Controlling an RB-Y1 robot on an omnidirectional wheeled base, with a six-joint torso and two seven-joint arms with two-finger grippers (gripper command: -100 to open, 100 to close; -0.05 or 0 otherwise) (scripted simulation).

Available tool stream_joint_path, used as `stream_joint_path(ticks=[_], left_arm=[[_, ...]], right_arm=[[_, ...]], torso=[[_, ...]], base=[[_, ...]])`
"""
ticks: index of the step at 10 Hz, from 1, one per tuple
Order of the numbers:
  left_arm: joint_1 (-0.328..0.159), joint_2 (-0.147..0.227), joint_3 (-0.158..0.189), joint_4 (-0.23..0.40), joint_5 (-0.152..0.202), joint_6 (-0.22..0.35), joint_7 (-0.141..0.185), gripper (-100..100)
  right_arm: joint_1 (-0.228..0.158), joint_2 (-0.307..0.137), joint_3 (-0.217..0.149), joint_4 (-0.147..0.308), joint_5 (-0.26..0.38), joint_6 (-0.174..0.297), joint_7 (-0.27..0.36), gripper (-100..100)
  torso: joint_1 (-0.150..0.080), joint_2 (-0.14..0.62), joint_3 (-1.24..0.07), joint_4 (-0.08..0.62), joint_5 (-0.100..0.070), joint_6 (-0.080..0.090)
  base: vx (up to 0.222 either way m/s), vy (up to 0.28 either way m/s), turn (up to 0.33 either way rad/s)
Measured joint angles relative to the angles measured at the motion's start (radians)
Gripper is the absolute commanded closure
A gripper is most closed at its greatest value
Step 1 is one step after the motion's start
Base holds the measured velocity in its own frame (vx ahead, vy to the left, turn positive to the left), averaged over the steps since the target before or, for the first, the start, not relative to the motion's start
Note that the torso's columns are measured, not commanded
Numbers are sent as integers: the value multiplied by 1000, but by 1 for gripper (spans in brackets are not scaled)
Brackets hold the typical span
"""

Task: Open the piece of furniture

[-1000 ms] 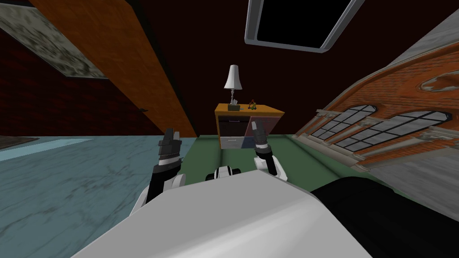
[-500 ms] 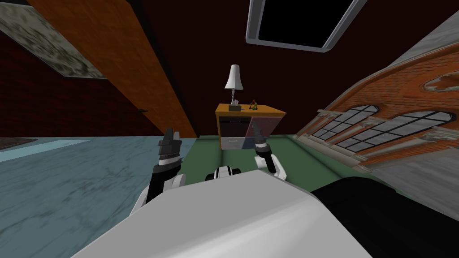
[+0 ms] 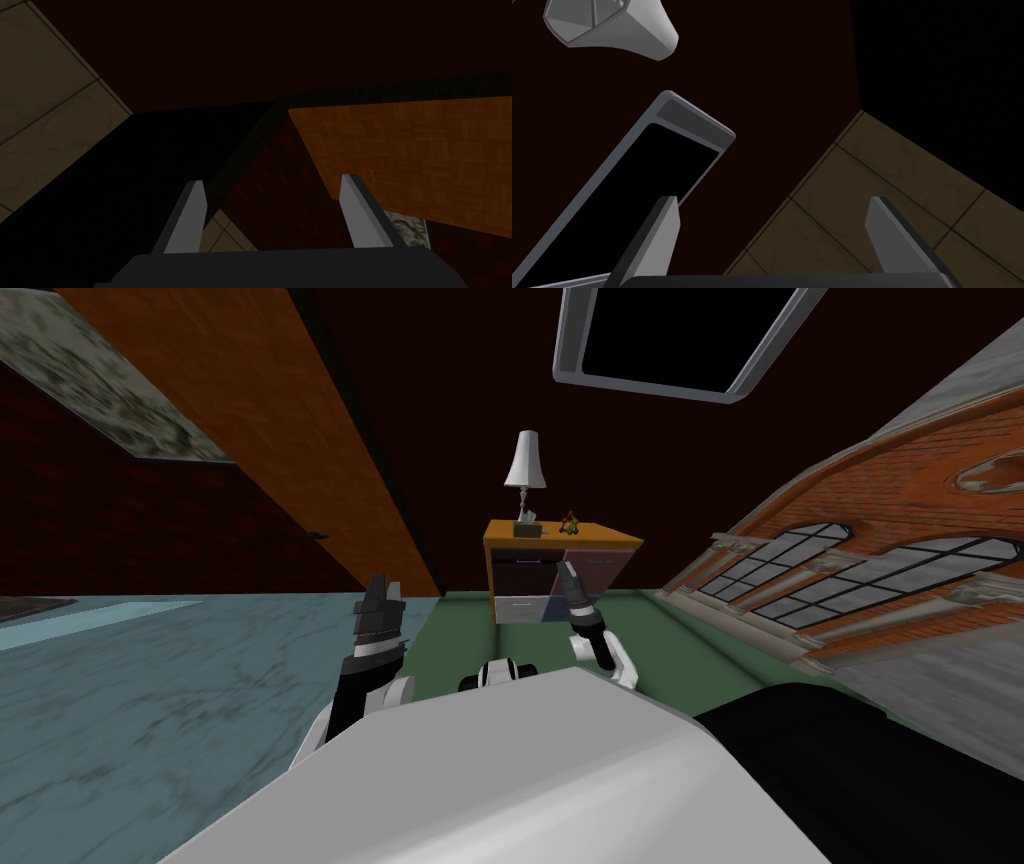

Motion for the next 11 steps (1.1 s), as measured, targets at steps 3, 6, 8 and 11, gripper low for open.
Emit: stream_joint_path(ticks=[3, 6, 8, 11], left_arm=[[0, 0, 0, 0, 0, 0, 0, 0], [0, 0, 0, 0, 0, 0, 0, 0], [0, 0, 0, 0, 0, 0, 0, 0], [0, 0, 0, 0, 0, 0, 0, 0]], right_arm=[[-25, -4, -24, 44, 32, 4, 83, -100], [-42, -7, -43, 80, 60, 8, 170, -100], [-59, -7, -57, 108, 81, 14, 229, -100], [-74, -11, -79, 141, 102, 14, 302, -100]], torso=[[0, 0, 0, 0, 0, 0], [0, 0, 0, 0, 0, 0], [0, 0, 0, 0, 0, 0], [-1, 2, 1, 0, 0, 0]], base=[[45, 33, -4], [54, 41, -5], [56, 40, -6], [37, 28, -2]])
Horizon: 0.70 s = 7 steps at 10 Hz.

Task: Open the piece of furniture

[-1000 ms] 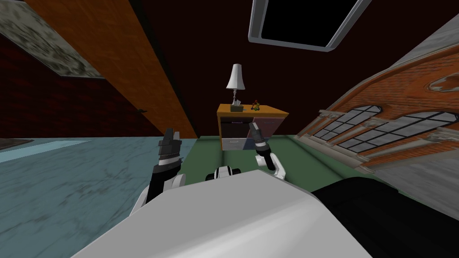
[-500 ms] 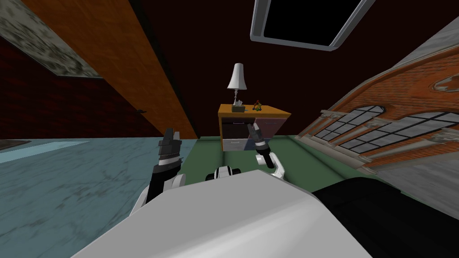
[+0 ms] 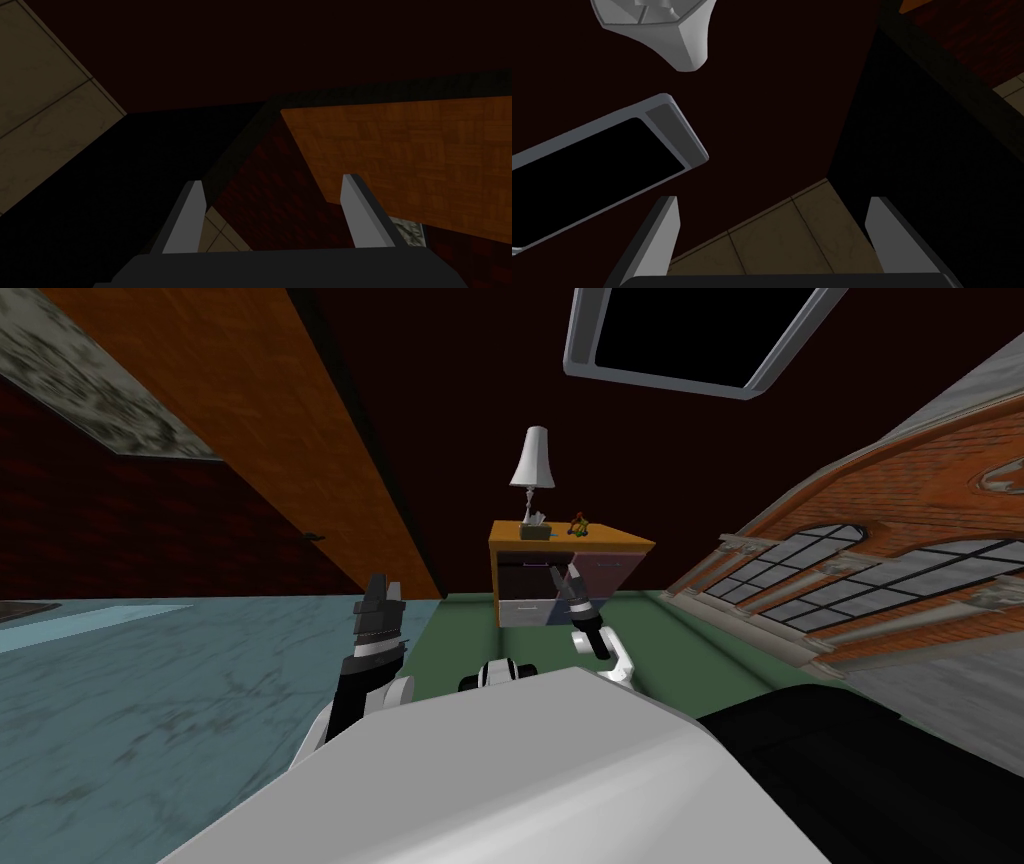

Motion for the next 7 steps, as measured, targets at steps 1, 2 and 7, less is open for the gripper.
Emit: stream_joint_path(ticks=[1, 2, 7], left_arm=[[0, 0, 0, 0, 0, 0, 0, 0], [0, 0, 0, 0, 0, 0, 0, 0], [0, 0, 0, 0, 0, 0, 0, 0]], right_arm=[[-6, 1, -8, 14, 12, 2, 26, -100], [-11, 1, -13, 24, 20, 3, 53, -100], [-43, 0, -48, 90, 63, 11, 185, -100]], torso=[[1, -2, -1, 0, 0, 0], [1, -2, -1, -1, 0, 0], [-1, 0, 0, 0, 0, 0]], base=[[36, 31, -4], [48, 42, -6], [46, 37, -4]])
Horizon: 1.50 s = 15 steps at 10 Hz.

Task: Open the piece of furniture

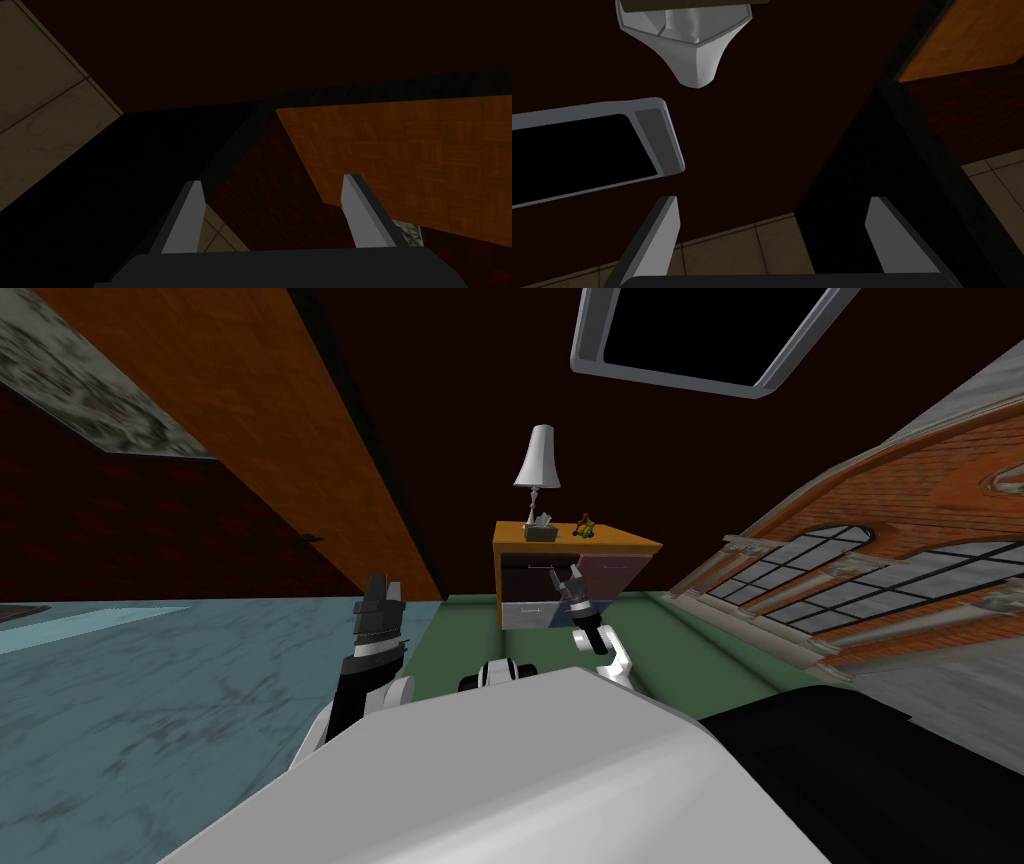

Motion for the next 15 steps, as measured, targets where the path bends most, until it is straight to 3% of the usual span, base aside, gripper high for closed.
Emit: stream_joint_path(ticks=[15], left_arm=[[0, 0, 0, 0, 0, 0, 0, 0]], right_arm=[[-98, 33, -102, 211, 139, 28, 402, -100]], torso=[[2, -1, -1, 0, 0, 0]], base=[[45, 36, -4]])
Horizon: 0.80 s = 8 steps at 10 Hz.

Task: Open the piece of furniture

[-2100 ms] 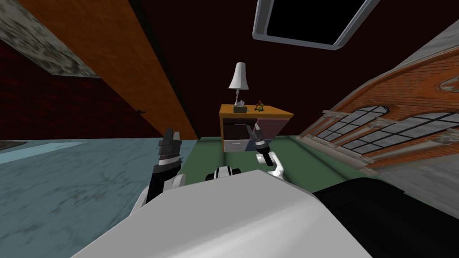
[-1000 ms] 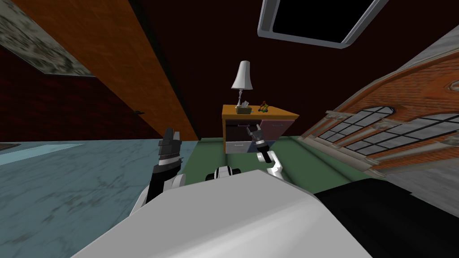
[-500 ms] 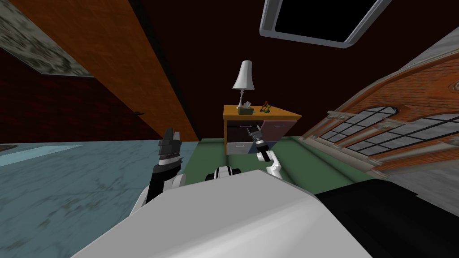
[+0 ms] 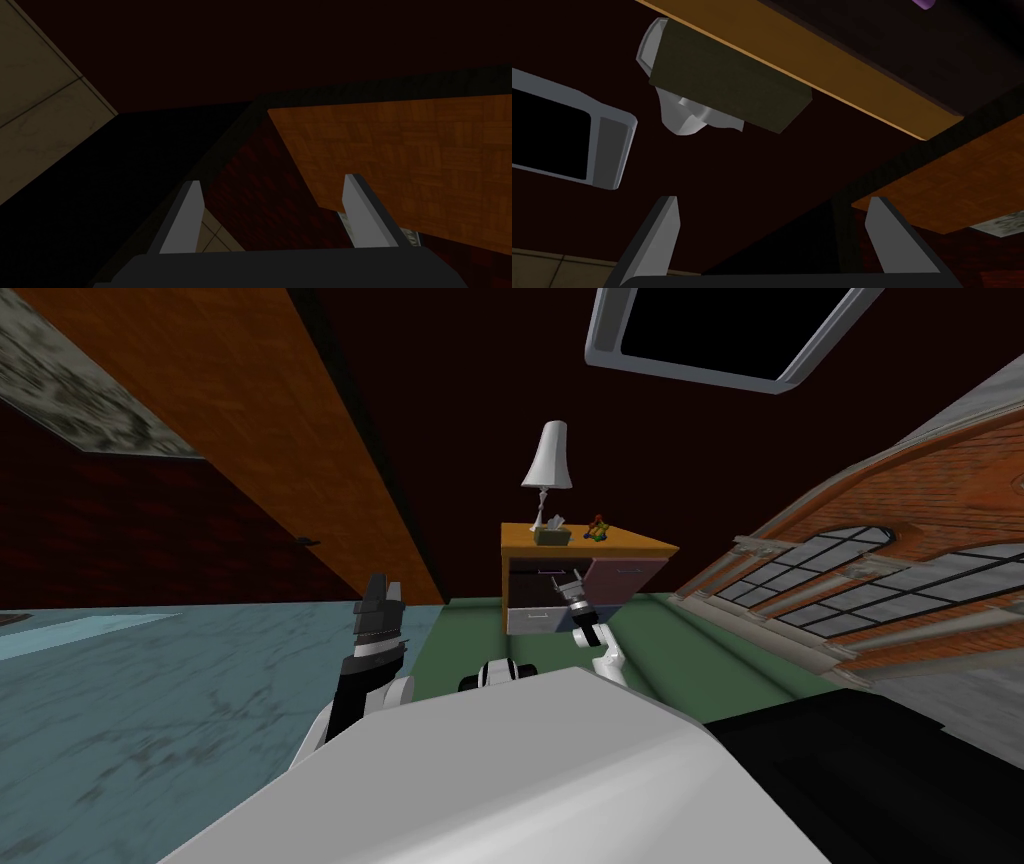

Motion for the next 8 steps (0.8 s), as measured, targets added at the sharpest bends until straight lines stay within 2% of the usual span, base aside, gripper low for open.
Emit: stream_joint_path(ticks=[8], left_arm=[[0, 0, 0, 0, 0, 0, 0, 0]], right_arm=[[-56, 26, -55, 120, 75, 20, 221, -100]], torso=[[0, 1, 0, 0, 0, 0]], base=[[46, 38, -4]])
